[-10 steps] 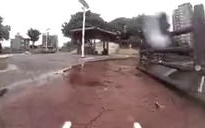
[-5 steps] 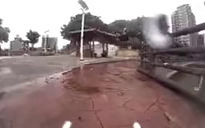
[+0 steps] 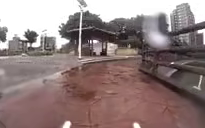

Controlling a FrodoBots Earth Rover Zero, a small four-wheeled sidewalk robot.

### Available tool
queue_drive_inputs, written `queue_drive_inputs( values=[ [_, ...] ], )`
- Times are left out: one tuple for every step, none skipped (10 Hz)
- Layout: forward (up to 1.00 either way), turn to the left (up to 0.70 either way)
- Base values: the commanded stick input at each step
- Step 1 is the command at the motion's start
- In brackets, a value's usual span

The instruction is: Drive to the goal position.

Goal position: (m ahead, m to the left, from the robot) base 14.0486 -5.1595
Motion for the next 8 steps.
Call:
queue_drive_inputs(
  values=[
    [0.5,0.0],
    [0.5,0.0],
    [0.5,0.0],
    [0.5,0.0],
    [0.5,0.0],
    [0.5,0.0],
    [0.5,0.0],
    [0.5,0.0]
  ],
)
